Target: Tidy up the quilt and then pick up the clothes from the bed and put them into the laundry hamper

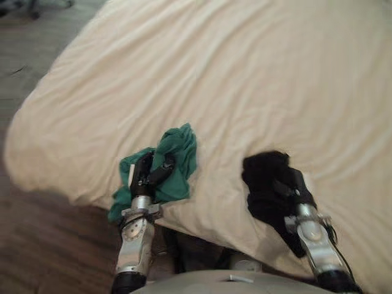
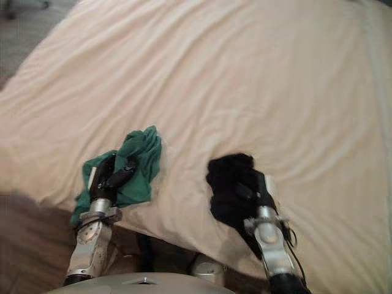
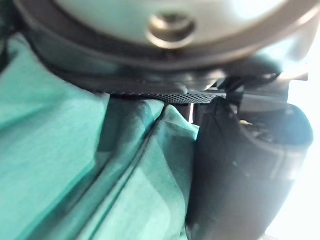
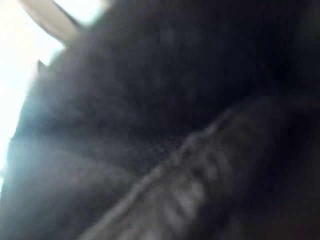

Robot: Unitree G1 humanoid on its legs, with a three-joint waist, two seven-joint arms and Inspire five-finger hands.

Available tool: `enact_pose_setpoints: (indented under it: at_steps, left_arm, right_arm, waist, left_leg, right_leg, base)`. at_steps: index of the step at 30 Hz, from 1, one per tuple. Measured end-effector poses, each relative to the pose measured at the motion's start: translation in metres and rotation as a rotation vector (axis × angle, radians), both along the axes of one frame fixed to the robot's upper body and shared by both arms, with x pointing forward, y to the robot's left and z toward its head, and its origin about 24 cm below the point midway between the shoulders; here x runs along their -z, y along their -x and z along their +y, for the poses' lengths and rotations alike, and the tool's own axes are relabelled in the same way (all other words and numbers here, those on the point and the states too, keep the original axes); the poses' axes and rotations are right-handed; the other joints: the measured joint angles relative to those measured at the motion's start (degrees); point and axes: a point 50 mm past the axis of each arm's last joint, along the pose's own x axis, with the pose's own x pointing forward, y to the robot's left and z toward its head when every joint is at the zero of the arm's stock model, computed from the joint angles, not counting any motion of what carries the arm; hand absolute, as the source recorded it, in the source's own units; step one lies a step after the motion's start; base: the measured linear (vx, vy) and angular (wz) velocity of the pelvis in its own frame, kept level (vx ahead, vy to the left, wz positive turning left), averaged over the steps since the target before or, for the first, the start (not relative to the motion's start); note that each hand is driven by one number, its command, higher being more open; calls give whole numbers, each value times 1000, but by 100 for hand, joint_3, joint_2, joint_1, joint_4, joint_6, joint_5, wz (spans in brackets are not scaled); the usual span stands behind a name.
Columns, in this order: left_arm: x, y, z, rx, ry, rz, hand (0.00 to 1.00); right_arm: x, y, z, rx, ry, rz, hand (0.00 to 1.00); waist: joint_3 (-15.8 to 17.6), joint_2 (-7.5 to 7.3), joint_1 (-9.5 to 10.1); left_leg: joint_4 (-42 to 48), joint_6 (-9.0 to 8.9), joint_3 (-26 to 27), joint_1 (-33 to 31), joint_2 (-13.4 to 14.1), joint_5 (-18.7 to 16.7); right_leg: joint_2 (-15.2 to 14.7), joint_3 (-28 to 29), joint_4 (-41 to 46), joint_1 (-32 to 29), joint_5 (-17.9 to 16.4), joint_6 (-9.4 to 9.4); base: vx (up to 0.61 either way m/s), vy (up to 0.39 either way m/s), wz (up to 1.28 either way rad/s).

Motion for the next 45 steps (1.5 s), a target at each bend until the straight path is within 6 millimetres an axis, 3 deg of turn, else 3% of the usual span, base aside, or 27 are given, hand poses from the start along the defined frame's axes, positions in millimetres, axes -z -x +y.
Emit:
enact_pose_setpoints:
  at_steps: [1,2,4,6,10,11,12,13,14,15,16,17,18,19,20,21,23,24,25,26,27,30,32,33,40,42,45]
  left_arm:
    - [7,6,-1,-7,36,31,0]
    - [11,7,-3,1,60,44,0]
    - [11,4,-15,58,78,50,0]
    - [12,4,-26,110,92,55,0]
    - [35,14,-30,118,109,191,0]
    - [51,27,-31,95,110,293,0]
    - [56,30,-30,82,108,324,0]
    - [67,40,-13,28,71,391,0]
    - [73,59,5,-17,27,448,0]
    - [75,71,9,-30,17,472,0]
    - [74,72,21,-40,-25,484,0]
    - [74,68,18,-31,-21,479,0]
    - [73,63,4,-23,22,465,0]
    - [73,70,-5,-15,50,459,0]
    - [75,72,-7,-2,47,468,0]
    - [78,72,-10,27,40,492,0]
    - [77,70,-14,54,31,487,0]
    - [76,67,-15,68,4,479,0]
    - [74,66,-14,70,-12,474,0]
    - [73,66,-12,71,-20,471,0]
    - [73,68,-9,68,-31,476,0]
    - [74,76,-6,90,-77,497,0]
    - [77,81,-11,119,-72,512,0]
    - [82,89,-17,198,-97,551,0]
    - [85,91,-12,166,-87,564,0]
    - [86,91,-10,148,-78,572,0]
    - [90,91,-3,91,-41,588,0]
  right_arm:
    - [6,12,-3,25,-5,39,0]
    - [9,19,-7,46,-4,64,0]
    - [13,28,-14,96,0,104,0]
    - [6,28,-23,134,12,73,0]
    - [0,42,-32,202,27,52,0]
    - [-2,48,-36,252,8,38,0]
    - [-1,51,-36,266,-3,41,0]
    - [2,52,-21,278,-67,26,0]
    - [6,66,4,258,-145,28,0]
    - [3,72,11,228,-159,24,0]
    - [14,76,38,238,-273,40,0]
    - [16,75,45,256,-313,37,0]
    - [18,73,52,243,-346,36,0]
    - [23,65,65,160,-389,39,0]
    - [26,63,69,130,-391,54,0]
    - [39,61,81,85,-388,121,0]
    - [51,47,99,-14,-363,187,0]
    - [52,35,107,-60,-351,195,0]
    - [53,30,116,-85,-360,196,0]
    - [52,29,120,-90,-374,193,0]
    - [51,25,128,-97,-401,186,0]
    - [48,20,136,-98,-432,165,0]
    - [52,26,132,-75,-430,190,0]
    - [71,48,125,-2,-436,309,0]
    - [70,48,127,-20,-440,310,0]
    - [71,51,124,-36,-435,322,0]
    - [71,53,123,-94,-433,340,0]
  waist:
    - [-1,16,3]
    - [-5,66,13]
    - [20,101,97]
    - [8,232,140]
    - [5,506,335]
    - [26,793,376]
    - [0,798,277]
    - [48,549,-17]
    - [8,794,266]
    - [-108,1028,326]
    - [-85,567,251]
    - [-82,469,179]
    - [-96,425,-87]
    - [-24,664,-102]
    - [40,714,-144]
    - [120,598,-79]
    - [163,582,118]
    - [160,653,205]
    - [141,649,289]
    - [127,606,368]
    - [79,564,498]
    - [32,463,501]
    - [35,449,462]
    - [-224,146,351]
    - [-245,253,308]
    - [-226,304,176]
    - [-214,297,169]
  left_leg:
    - [715,1,961,-12,409,-461]
    - [1100,-135,1273,-68,521,-553]
    - [1217,-131,1379,-119,476,-532]
    - [915,-128,1084,-205,248,-530]
    - [626,-162,-221,-303,-346,-550]
    - [332,-310,-705,-275,-595,-793]
    - [247,-516,-580,-210,-572,-1114]
    - [2221,-200,148,-616,56,-2218]
    - [4300,-9,-6,-885,1334,-2673]
    - [3857,-654,-388,-874,1776,-2587]
    - [3647,-494,-1187,-1163,863,-2439]
    - [3131,-467,-1424,-1163,432,-2126]
    - [1865,-396,-1698,-879,-164,-1834]
    - [1710,-385,-884,-523,320,-1792]
    - [1556,-388,-661,-349,373,-1380]
    - [1342,-315,-1061,-73,-70,-1268]
    - [1294,-223,-1494,90,-414,-1223]
    - [1321,-209,-1765,91,-487,-1216]
    - [1235,-226,-1819,160,-531,-1212]
    - [1108,-240,-1831,254,-565,-1203]
    - [844,-336,-1840,405,-563,-1133]
    - [610,-381,-1684,532,-560,-1130]
    - [829,-580,-1521,647,-557,-1257]
    - [-391,-174,-1809,738,-836,-155]
    - [-397,-332,-1447,747,-644,-243]
    - [-413,-391,-1462,732,-640,-202]
    - [-426,-481,-1508,715,-620,-237]
  right_leg:
    - [40,-286,126,225,1,4]
    - [83,-537,313,338,7,13]
    - [-132,-1130,821,429,65,30]
    - [-469,-1378,1731,388,153,-78]
    - [-1021,-1298,2637,421,365,-365]
    - [-1079,-1020,2869,425,705,-807]
    - [-1062,-857,2821,431,1003,-956]
    - [-1206,-109,2750,337,1524,-972]
    - [-685,709,2576,382,1152,-792]
    - [-198,1009,2396,431,909,-611]
    - [69,1688,2268,363,102,-520]
    - [249,1824,2256,220,-233,-631]
    - [634,2002,2357,-202,-694,-1092]
    - [1171,2139,2399,-623,-1198,-890]
    - [1348,2146,2235,-578,-1396,-663]
    - [1382,2445,1773,-548,-1400,-615]
    - [1190,2316,1122,-637,-1395,-620]
    - [1119,2274,572,-802,-1111,-543]
    - [1095,2296,217,-831,-352,-495]
    - [1090,2334,165,-847,-36,-534]
    - [1124,2421,28,-763,4,-535]
    - [1280,2574,-558,-510,198,-541]
    - [1262,2708,-720,-279,273,-568]
    - [909,3069,-708,322,2,-230]
    - [1027,3276,-697,196,-1,-232]
    - [1022,3195,-694,192,-6,-235]
    - [1000,2989,-580,167,-99,-260]
  base:
    - [137,87,86]
    - [147,85,100]
    - [95,134,81]
    - [26,178,79]
    - [-27,153,116]
    - [-82,211,152]
    - [-73,240,225]
    - [-69,187,166]
    - [-25,86,146]
    - [-98,107,156]
    - [-96,127,200]
    - [-87,181,327]
    - [76,76,332]
    - [175,-18,319]
    - [293,-152,275]
    - [198,-124,192]
    - [230,-89,189]
    - [251,-89,172]
    - [169,-83,113]
    - [140,-64,54]
    - [175,-62,7]
    - [190,-62,-32]
    - [204,-21,-39]
    - [72,-35,-15]
    - [-88,-71,-30]
    - [-131,-40,-8]
    - [-143,-30,17]
